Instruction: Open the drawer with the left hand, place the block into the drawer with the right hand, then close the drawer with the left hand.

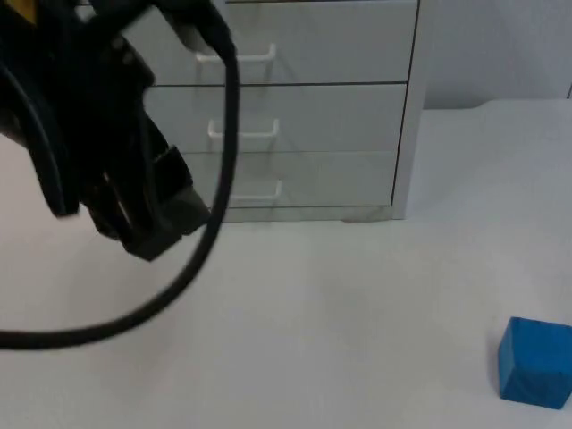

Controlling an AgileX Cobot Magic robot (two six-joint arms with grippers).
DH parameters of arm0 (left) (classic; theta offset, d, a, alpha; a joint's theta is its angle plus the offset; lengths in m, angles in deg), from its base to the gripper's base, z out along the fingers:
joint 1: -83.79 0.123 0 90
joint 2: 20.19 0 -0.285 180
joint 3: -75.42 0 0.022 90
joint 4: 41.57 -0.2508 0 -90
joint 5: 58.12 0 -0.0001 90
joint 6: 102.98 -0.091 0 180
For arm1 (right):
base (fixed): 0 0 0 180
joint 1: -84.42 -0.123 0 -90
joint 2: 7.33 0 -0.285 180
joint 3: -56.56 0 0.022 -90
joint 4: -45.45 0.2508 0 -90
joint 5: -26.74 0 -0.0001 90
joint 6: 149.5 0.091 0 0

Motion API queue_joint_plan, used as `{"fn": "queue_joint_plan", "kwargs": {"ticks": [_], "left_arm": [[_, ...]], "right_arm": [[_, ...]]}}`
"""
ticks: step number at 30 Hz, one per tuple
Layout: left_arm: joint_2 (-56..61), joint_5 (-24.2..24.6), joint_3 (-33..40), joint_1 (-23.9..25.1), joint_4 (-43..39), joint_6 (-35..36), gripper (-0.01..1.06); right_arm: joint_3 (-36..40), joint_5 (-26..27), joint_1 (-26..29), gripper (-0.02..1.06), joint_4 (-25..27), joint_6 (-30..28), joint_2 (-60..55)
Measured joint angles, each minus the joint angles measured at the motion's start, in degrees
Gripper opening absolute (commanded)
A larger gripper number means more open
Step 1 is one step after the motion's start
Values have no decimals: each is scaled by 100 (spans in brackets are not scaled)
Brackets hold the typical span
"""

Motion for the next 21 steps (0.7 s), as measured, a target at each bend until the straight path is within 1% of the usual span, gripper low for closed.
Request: {"fn": "queue_joint_plan", "kwargs": {"ticks": [2, 4, 5, 6, 8, 9, 10, 11, 13, 14, 15, 17, 18, 21], "left_arm": [[-380, -171, 0, -222, -847, 532, 63], [-768, -326, 0, -316, -1811, 1133, 63], [-768, -326, 0, -316, -1811, 1133, 63], [-917, -407, 0, -328, -2208, 1451, 63], [-1244, -570, 0, -342, -3197, 1916, 63], [-1457, -697, 0, -342, -3872, 2254, 63], [-1457, -697, 0, -342, -3872, 2254, 63], [-1635, -803, 0, -342, -4431, 2505, 63], [-1870, -996, 0, -342, -5259, 3040, 63], [-1870, -996, 0, -342, -5259, 3040, 63], [-2081, -1117, 0, -342, -5906, 3506, 63], [-2302, -1143, -27, -342, -6602, 4146, 63], [-2302, -1143, -27, -342, -6602, 4146, 63], [-2639, -1143, -143, -342, -7384, 4794, 63]], "right_arm": [[0, 11, 0, 105, 0, 0, 0], [0, 23, 0, 105, 0, 0, 0], [0, 23, 0, 105, 0, 0, 0], [0, 35, 0, 105, 0, 0, 0], [0, 47, 0, 105, 0, 0, 0], [0, 47, 0, 105, 0, 0, 0], [0, 47, 0, 105, 0, 0, 0], [0, 59, 0, 105, 0, 0, 0], [0, 59, 0, 105, 0, 0, 0], [0, 59, 0, 105, 0, 0, 0], [0, 59, 0, 105, 0, 0, 0], [0, 59, 0, 105, 0, 0, 0], [0, 59, 0, 105, 0, 0, 0], [0, 59, 0, 105, 0, 0, 0]]}}
